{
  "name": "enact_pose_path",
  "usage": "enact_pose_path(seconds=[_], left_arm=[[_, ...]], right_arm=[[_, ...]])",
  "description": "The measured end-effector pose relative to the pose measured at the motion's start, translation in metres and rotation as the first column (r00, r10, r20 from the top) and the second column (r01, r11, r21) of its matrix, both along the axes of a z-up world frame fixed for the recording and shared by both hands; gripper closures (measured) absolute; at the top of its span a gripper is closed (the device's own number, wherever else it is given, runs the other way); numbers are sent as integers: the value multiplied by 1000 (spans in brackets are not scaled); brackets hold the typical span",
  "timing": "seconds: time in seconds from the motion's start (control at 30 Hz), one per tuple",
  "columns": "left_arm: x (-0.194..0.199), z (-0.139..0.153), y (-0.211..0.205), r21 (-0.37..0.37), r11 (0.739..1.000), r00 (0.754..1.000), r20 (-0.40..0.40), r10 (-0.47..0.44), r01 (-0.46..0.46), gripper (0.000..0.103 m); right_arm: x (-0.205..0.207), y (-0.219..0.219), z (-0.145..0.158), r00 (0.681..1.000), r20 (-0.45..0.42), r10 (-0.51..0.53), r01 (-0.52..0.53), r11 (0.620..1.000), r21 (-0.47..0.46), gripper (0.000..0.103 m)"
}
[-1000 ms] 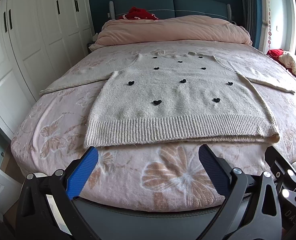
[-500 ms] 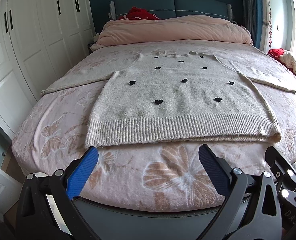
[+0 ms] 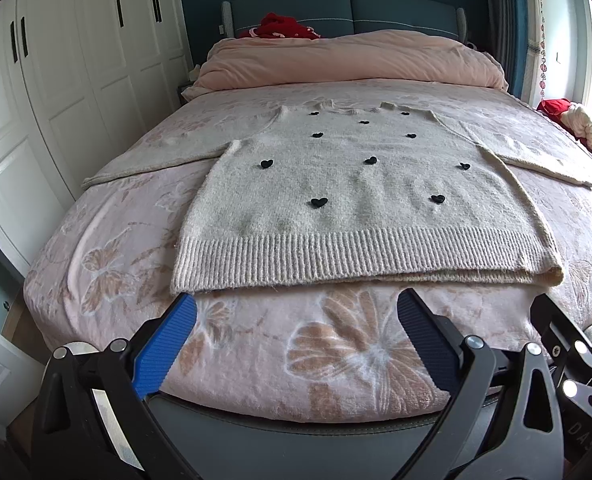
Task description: Fold small clothes
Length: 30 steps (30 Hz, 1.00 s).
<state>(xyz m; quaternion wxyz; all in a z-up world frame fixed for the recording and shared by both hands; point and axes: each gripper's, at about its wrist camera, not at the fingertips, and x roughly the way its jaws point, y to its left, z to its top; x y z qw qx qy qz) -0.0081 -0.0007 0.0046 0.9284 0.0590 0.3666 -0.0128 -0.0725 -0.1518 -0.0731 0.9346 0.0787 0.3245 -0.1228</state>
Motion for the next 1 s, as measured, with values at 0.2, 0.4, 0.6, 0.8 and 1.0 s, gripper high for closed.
enact_pose_path(seconds=[0.2, 0.4, 0.6, 0.8, 1.0], left_arm=[[0, 0, 0, -1, 1000, 1000, -1, 0, 0, 5], [0, 0, 1, -1, 1000, 1000, -1, 1, -1, 5], [0, -2, 1, 1, 1000, 1000, -1, 2, -2, 5], [0, -2, 1, 1, 1000, 1000, -1, 3, -3, 5], [0, -2, 1, 3, 1000, 1000, -1, 3, -3, 5]], right_arm=[[0, 0, 0, 1000, 0, 1, -1, 1000, 0, 5], [0, 0, 0, 1000, -1, 1, -1, 1000, 1, 5], [0, 0, -1, 1000, -2, 2, -2, 1000, 1, 5], [0, 1, -3, 1000, -5, 3, -3, 1000, 3, 5], [0, 1, -3, 1000, -6, 3, -3, 1000, 3, 5]])
